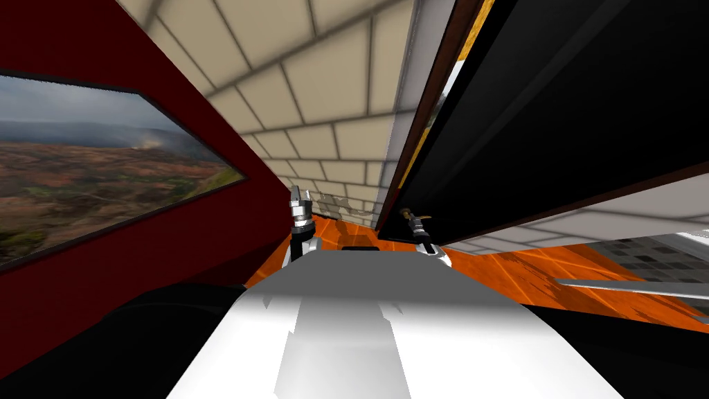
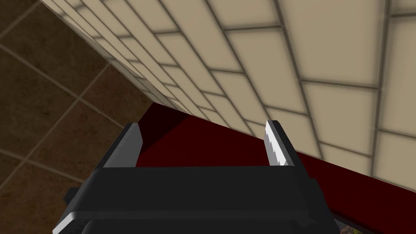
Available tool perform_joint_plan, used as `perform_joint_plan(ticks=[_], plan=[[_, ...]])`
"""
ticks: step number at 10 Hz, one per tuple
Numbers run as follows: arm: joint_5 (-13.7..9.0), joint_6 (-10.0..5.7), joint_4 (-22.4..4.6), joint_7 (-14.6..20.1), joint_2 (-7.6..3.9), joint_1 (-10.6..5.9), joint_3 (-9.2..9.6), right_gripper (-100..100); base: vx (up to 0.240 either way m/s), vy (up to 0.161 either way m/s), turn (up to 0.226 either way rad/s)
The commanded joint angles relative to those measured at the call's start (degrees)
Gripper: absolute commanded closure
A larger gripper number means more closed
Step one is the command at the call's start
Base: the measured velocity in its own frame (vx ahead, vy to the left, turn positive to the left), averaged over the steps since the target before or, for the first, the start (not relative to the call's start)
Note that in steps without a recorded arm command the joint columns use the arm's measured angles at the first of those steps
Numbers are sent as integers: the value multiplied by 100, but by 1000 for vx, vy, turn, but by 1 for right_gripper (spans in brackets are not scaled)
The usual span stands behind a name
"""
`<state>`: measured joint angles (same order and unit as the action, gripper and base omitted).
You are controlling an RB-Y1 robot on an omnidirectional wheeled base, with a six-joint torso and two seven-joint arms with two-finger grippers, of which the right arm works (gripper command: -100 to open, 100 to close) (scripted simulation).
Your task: Pull the door open
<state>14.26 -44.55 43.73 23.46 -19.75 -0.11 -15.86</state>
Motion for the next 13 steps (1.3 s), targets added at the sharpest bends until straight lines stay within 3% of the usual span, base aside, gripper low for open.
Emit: perform_joint_plan(ticks=[1, 3, 4, 11, 12, 13], plan=[[59, -94, 64, 129, -63, 62, 78, 100, -178, -72, 91], [113, -183, 80, 245, -125, 122, 150, 100, -198, -72, 91], [98, -128, 79, 210, -92, 104, 138, 100, -78, -14, 21], [404, -911, 109, 746, -435, 609, 252, 100, -188, -62, 122], [432, -983, 113, 795, -467, 655, 261, 100, -182, -68, 77], [418, -888, 122, 769, -433, 622, 271, 100, -80, -24, 13]])
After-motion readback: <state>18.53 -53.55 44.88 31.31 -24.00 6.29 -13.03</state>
